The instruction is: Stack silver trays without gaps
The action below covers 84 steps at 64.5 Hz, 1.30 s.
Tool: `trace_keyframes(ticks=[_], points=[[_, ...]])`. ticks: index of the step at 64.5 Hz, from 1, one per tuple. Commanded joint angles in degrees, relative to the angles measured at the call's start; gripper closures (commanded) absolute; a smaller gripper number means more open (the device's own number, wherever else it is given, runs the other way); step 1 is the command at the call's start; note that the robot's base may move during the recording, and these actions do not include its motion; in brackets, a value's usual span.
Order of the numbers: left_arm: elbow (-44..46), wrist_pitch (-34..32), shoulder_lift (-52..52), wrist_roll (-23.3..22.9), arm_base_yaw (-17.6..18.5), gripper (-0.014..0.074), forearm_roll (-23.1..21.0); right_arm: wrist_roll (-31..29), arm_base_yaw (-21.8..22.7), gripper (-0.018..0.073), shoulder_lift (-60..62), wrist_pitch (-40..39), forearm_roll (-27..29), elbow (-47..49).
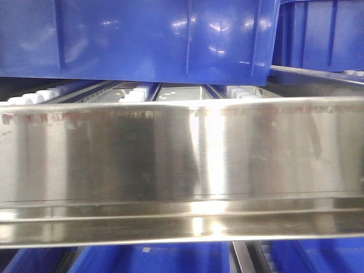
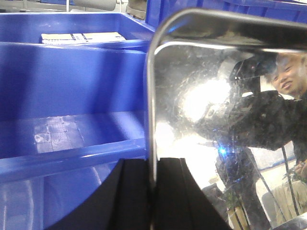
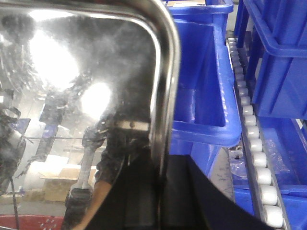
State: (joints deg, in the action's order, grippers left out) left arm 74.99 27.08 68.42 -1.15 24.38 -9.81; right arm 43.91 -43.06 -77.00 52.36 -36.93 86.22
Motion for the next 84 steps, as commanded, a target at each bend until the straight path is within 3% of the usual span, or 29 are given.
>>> trace_keyframes(ticks=[1,84], points=[[0.9,-2.4,-0.7,0.0,1.6,0.0615,-5.1,-1.4,-1.0,0.0638,-0.4,-8.3,2.1,0.4],[0.9,-2.6,-0.7,0.0,1.6,0.0615,-5.1,-1.4,-1.0,0.0638,-0.4,-8.3,2.1,0.4]])
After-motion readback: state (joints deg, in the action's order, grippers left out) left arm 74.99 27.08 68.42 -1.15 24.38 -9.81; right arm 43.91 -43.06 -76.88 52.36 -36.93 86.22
